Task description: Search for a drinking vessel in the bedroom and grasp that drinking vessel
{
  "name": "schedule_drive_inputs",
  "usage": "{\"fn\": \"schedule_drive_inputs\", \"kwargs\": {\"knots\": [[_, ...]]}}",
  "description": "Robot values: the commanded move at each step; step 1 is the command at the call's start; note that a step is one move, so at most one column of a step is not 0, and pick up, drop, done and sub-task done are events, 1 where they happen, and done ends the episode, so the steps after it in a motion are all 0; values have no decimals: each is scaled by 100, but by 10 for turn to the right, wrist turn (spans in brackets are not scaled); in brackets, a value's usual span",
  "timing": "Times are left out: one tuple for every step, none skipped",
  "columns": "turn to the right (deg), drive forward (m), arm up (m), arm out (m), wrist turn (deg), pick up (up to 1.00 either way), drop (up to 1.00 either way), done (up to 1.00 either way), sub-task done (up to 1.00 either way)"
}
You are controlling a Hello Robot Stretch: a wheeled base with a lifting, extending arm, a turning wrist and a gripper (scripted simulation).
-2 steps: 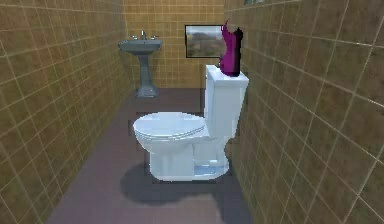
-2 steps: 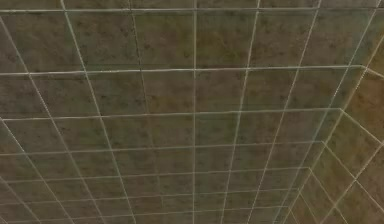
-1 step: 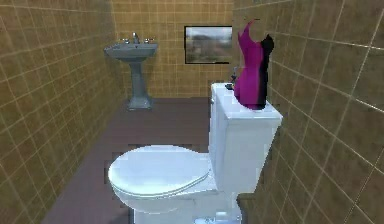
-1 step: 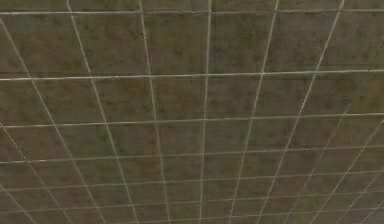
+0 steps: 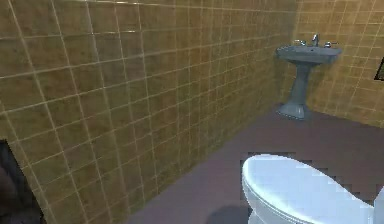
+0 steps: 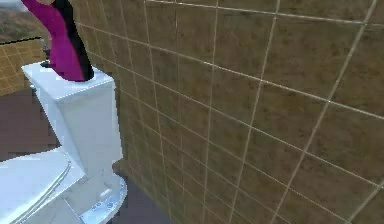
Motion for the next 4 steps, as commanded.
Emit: {"fn": "schedule_drive_inputs", "kwargs": {"knots": [[-180, 0, 0, 0, 0, 0, 0, 0, 0], [0, 35, 0, 0, 0, 0, 0, 0, 0], [330, 0, 0, 0, 0, 0, 0, 0, 0], [30, 0, 0, 0, 0, 0, 0, 0, 0]]}}
